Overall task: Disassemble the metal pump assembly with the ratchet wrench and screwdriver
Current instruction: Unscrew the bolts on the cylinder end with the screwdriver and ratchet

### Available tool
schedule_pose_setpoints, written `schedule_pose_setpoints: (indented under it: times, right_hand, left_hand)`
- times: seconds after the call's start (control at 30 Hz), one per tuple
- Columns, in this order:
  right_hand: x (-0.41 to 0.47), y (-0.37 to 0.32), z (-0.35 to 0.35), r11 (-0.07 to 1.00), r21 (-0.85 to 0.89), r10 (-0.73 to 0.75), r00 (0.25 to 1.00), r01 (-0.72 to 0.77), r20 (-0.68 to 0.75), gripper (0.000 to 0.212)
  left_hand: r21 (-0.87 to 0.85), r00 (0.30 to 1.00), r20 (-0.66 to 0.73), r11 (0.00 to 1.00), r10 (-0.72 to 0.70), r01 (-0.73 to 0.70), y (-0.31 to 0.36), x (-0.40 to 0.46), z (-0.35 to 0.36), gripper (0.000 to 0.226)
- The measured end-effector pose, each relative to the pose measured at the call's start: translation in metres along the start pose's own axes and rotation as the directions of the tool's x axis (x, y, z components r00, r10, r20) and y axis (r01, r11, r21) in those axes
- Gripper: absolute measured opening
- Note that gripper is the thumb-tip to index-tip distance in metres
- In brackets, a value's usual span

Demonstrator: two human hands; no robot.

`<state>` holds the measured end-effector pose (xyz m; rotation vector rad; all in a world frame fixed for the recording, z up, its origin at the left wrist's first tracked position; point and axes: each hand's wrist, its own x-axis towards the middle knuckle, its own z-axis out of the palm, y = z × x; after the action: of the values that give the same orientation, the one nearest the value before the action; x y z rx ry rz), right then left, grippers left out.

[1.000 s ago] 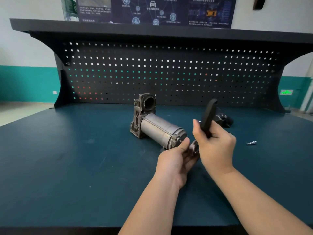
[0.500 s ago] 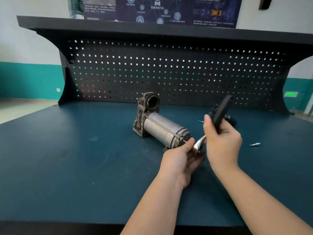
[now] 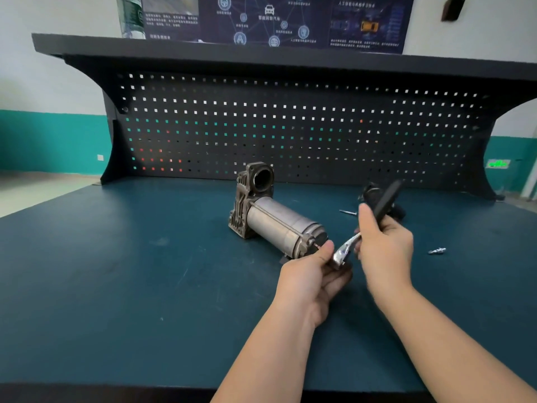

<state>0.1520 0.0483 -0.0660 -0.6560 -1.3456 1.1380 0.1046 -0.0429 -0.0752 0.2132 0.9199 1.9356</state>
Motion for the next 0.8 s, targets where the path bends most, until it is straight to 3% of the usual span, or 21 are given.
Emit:
schedule_pose_setpoints:
  times: [0.03,0.07,0.1,0.17,0.23,0.27,0.3,0.33,0.37,0.43,0.5,0.53,0.57,0.63,0.7,0.73,0.77,0.8]
  right_hand:
    - [0.005,0.002,-0.001,0.984,0.071,0.165,0.986,-0.166,0.02,0.041]
    - [0.007,0.001,-0.002,0.968,0.099,0.229,0.973,-0.232,0.037,0.041]
    - [0.007,0.002,-0.002,0.982,0.066,0.173,0.984,-0.174,0.033,0.041]
    - [-0.001,0.001,-0.004,0.973,-0.081,-0.216,0.976,0.218,0.025,0.043]
    - [-0.012,-0.003,-0.005,0.767,-0.141,-0.615,0.78,0.626,0.119,0.041]
    - [-0.015,-0.004,-0.003,0.667,-0.136,-0.712,0.681,0.732,0.172,0.041]
    - [-0.016,-0.005,-0.002,0.645,-0.127,-0.727,0.657,0.753,0.199,0.041]
    - [-0.016,-0.006,-0.001,0.711,-0.122,-0.666,0.719,0.692,0.197,0.039]
    - [-0.015,-0.007,0.0,0.824,-0.106,-0.54,0.827,0.557,0.154,0.038]
    - [-0.008,-0.004,0.001,0.986,-0.031,-0.163,0.986,0.164,0.037,0.04]
    - [0.005,0.001,-0.001,0.97,0.089,0.226,0.974,-0.227,0.018,0.037]
    - [0.008,0.001,-0.001,0.945,0.101,0.311,0.95,-0.311,0.021,0.036]
    - [0.008,0.002,-0.003,0.96,0.059,0.275,0.961,-0.275,0.016,0.036]
    - [0.001,0.003,-0.005,0.99,-0.093,-0.105,0.994,0.106,0.014,0.039]
    - [-0.01,-0.001,-0.005,0.841,-0.139,-0.517,0.852,0.524,0.081,0.04]
    - [-0.013,-0.002,-0.003,0.764,-0.138,-0.62,0.777,0.63,0.112,0.038]
    - [-0.013,-0.002,-0.001,0.755,-0.137,-0.629,0.767,0.641,0.123,0.037]
    - [-0.011,-0.002,0.0,0.821,-0.131,-0.545,0.832,0.555,0.105,0.036]
  left_hand:
    - [0.005,1.0,0.004,1.0,-0.005,0.005,-0.001,0.0,0.0,0.013]
    - [0.008,1.0,0.01,1.0,-0.01,0.01,-0.002,0.0,0.0,0.012]
    - [0.006,1.0,0.013,1.0,-0.014,0.014,-0.002,0.001,0.0,0.013]
    - [-0.004,1.0,0.023,1.0,-0.017,0.017,-0.001,0.0,0.0,0.016]
    - [-0.007,0.999,0.044,1.0,-0.017,0.018,0.0,0.0,0.0,0.019]
    - [-0.011,0.999,0.052,1.0,-0.017,0.017,0.001,-0.001,0.0,0.016]
    - [-0.016,0.998,0.053,1.0,-0.017,0.018,0.002,-0.002,0.0,0.014]
    - [-0.023,0.999,0.05,1.0,-0.02,0.021,0.002,-0.002,0.0,0.014]
    - [-0.029,0.999,0.045,0.999,-0.023,0.024,0.002,-0.003,0.0,0.016]
    - [-0.027,0.998,0.048,0.999,-0.031,0.032,0.002,-0.002,0.0,0.022]
    - [0.003,0.998,0.05,1.0,-0.031,0.031,0.001,0.0,0.0,0.024]
    - [0.017,0.999,0.046,1.0,-0.027,0.026,0.0,0.0,0.001,0.024]
    - [0.026,0.999,0.039,0.999,-0.021,0.02,-0.001,0.001,0.0,0.023]
    - [0.028,1.0,0.023,1.0,-0.014,0.014,-0.002,0.001,-0.001,0.023]
    - [0.025,1.0,0.025,1.0,-0.008,0.007,0.0,-0.001,-0.001,0.028]
    - [0.018,1.0,0.029,1.0,-0.005,0.005,0.001,-0.002,-0.001,0.03]
    - [0.008,1.0,0.029,1.0,-0.002,0.002,0.001,-0.002,-0.001,0.03]
    - [-0.006,1.0,0.025,1.0,0.001,0.0,0.001,-0.001,-0.001,0.028]
